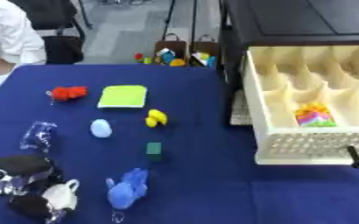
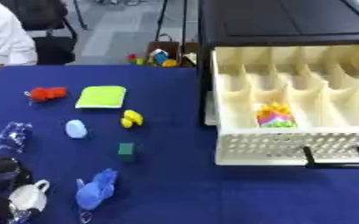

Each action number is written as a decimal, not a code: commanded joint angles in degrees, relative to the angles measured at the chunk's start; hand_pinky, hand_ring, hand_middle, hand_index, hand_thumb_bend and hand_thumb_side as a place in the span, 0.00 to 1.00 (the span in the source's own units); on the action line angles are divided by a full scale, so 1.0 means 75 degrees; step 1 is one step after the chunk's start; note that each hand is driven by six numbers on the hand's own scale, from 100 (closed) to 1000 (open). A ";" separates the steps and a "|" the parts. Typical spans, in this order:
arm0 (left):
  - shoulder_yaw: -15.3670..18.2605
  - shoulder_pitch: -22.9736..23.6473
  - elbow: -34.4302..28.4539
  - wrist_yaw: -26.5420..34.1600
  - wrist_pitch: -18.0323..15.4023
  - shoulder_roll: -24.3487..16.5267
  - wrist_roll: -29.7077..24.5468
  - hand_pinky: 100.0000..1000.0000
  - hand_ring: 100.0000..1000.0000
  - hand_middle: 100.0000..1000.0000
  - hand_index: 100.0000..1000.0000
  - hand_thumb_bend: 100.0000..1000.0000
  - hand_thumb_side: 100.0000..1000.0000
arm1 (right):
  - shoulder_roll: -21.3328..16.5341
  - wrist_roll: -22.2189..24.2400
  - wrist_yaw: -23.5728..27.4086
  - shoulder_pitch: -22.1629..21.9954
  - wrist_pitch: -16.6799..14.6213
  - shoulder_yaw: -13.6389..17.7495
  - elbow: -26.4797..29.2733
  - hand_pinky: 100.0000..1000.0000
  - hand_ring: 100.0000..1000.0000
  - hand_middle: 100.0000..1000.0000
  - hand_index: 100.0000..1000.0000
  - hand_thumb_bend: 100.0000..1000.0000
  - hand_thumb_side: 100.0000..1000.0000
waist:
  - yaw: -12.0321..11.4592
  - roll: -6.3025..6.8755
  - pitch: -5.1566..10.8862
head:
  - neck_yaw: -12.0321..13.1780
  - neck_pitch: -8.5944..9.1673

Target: Pick up objects from table and place into drawer.

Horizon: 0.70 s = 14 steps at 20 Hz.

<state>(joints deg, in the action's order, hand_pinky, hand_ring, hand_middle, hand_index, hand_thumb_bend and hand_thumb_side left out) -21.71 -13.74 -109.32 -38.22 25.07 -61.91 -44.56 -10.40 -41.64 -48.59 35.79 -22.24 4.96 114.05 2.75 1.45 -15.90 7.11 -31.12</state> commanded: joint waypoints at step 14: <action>0.0125 -0.0058 -0.0160 -0.0331 0.0982 -0.0163 -0.0988 0.32 0.46 0.45 0.66 0.19 0.60 | -0.0083 -0.0098 0.0073 0.0108 -0.0033 0.0036 0.0072 0.59 0.64 0.65 0.75 0.00 1.00 | -0.0005 0.0021 0.0111 | 0.0008 0.0084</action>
<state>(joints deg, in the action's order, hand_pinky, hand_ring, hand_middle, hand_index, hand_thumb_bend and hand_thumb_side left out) -21.68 -13.72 -109.95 -40.31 25.05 -61.91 -44.57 -10.40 -41.91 -48.27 35.79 -22.17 4.96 114.05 2.77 1.49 -15.90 7.12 -31.10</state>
